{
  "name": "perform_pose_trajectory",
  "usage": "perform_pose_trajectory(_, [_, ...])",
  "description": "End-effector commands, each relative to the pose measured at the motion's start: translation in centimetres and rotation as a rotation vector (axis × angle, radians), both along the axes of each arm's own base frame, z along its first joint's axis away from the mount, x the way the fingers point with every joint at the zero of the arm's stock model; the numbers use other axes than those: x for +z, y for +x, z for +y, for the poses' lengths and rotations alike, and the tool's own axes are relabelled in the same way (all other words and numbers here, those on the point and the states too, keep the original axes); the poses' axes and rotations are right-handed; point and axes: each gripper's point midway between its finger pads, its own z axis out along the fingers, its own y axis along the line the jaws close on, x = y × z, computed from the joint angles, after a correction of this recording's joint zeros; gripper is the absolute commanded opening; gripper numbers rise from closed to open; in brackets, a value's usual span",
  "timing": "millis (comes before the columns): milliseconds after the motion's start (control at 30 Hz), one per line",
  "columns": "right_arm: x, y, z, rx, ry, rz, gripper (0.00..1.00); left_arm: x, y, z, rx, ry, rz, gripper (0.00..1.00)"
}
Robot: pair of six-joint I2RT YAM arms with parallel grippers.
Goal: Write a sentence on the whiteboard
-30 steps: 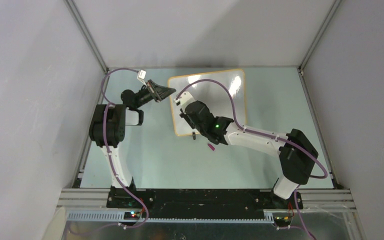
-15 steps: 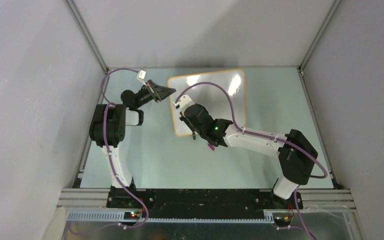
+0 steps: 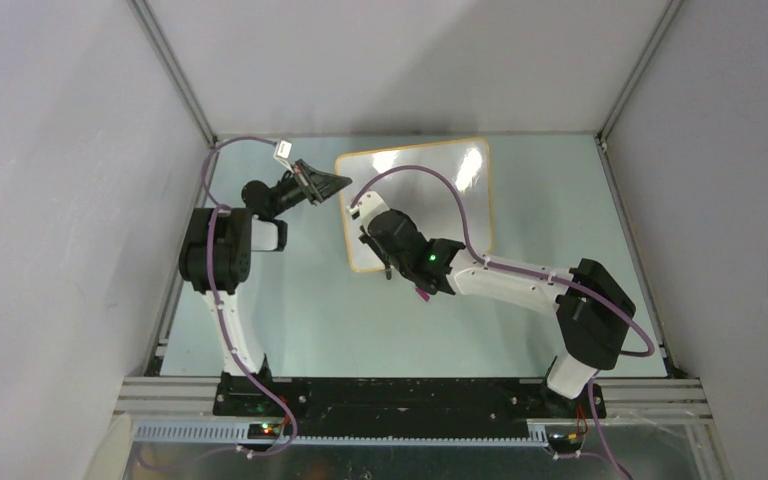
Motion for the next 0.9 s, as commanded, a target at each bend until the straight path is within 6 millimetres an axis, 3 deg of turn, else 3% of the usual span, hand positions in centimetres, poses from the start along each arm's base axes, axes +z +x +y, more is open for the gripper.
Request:
perform_pose_trajectory(0, [1.1, 0.6, -0.3, -0.017, 0.022, -0.034, 0.00, -0.8, -0.9, -0.8, -0.062, 0.034, -0.039, 0.00])
perform_pose_trajectory(867, [3.0, 2.2, 0.5, -0.013, 0.041, -0.052, 0.00, -0.8, -0.9, -0.8, -0.063, 0.033, -0.038, 0.00])
